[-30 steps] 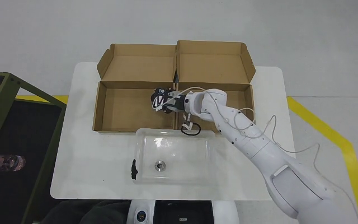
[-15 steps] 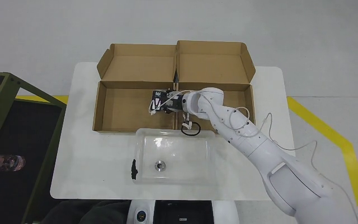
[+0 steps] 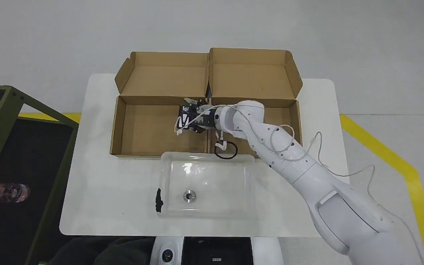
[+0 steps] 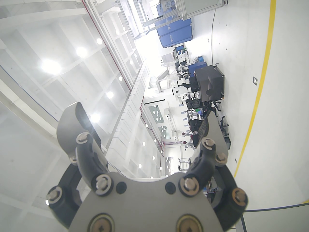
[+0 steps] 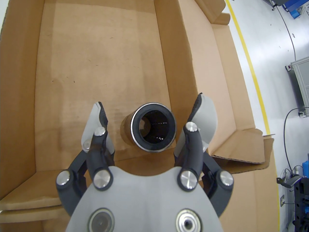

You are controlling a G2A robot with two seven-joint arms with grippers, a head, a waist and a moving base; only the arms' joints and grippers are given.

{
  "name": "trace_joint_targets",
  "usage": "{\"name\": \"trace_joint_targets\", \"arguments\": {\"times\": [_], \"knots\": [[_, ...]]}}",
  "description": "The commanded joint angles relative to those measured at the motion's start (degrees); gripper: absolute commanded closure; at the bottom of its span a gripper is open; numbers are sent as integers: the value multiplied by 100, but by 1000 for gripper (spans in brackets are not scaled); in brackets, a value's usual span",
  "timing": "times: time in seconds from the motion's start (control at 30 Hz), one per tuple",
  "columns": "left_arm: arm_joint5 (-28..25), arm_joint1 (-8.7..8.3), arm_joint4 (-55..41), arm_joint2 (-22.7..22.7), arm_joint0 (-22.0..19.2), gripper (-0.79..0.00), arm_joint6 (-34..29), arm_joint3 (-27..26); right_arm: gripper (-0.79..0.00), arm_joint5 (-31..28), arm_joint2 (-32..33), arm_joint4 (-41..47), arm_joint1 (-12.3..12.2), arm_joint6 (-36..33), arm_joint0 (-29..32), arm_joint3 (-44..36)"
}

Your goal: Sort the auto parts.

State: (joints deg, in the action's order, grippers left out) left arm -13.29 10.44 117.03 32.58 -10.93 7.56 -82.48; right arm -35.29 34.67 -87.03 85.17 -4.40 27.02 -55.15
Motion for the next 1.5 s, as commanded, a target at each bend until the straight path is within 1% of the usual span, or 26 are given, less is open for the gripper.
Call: {"name": "trace_joint_targets", "arguments": {"times": [0.0,0.07,0.1,0.13,0.2,0.27,0.3,0.33,0.37,0.47,0.53,0.6,0.63,0.67,0.7,0.87,0.93,1.13,1.17,1.2,1.23,1.33,1.37,1.4,1.47], "knots": [[0,0,0,0,0,-785,0,0,-625,-9,95,105,-5,99,16,-113],[0,0,0,0,0,-785,0,0,-613,-45,211,262,-16,200,44,-251],[0,0,0,0,0,-785,0,0,-579,-96,270,363,-22,249,69,-320],[0,0,0,0,0,-785,0,0,-508,-155,328,461,-30,292,94,-395],[0,0,0,0,0,-785,0,0,-511,-268,428,602,-49,337,143,-559],[0,0,0,0,0,-785,0,0,-446,-385,516,710,-71,346,204,-733],[0,0,0,0,0,-785,0,0,-468,-456,548,746,-83,312,235,-818],[0,0,0,0,0,-785,0,0,-514,-486,558,758,-87,296,245,-848],[0,0,0,0,0,-785,0,0,-526,-564,595,824,-99,281,283,-962],[0,0,0,0,0,-785,0,0,-502,-714,721,896,-153,102,431,-1337],[0,0,0,0,0,-785,0,0,-453,-797,806,931,-195,-12,554,-1580],[0,0,0,0,0,-785,0,0,-465,-877,898,969,-242,-131,701,-1822],[0,0,0,0,0,-785,0,0,-449,-931,941,996,-266,-183,787,-1930],[0,0,0,0,0,-785,0,0,-459,-987,991,1059,-290,-216,883,-2014],[0,0,0,0,0,-785,0,0,-489,-1026,1044,1104,-314,-247,972,-2108],[0,0,0,0,0,-785,0,0,-480,-1268,1300,1203,-455,-516,1447,-2645],[0,0,0,0,0,-785,0,0,-456,-1365,1404,1222,-515,-634,1649,-2906],[0,0,0,0,0,-785,0,0,-483,-1734,1632,1297,-674,-997,2202,-3623],[0,0,0,0,0,-785,0,0,-480,-1812,1651,1305,-701,-1084,2294,-3714],[0,0,0,0,0,-785,0,0,-449,-1885,1668,1331,-724,-1160,2381,-3805],[0,0,0,0,0,-785,0,0,-391,-1943,1684,1371,-745,-1224,2459,-3886],[0,0,0,0,0,-785,0,0,-385,-2073,1706,1447,-798,-1412,2642,-4098],[0,0,0,0,0,-785,0,0,-391,-2111,1706,1462,-813,-1460,2693,-4152],[0,0,0,0,0,-785,0,0,-443,-2159,1694,1473,-827,-1499,2744,-4201],[0,0,0,0,0,-785,0,0,-486,-2224,1663,1498,-851,-1552,2847,-4261]]}}
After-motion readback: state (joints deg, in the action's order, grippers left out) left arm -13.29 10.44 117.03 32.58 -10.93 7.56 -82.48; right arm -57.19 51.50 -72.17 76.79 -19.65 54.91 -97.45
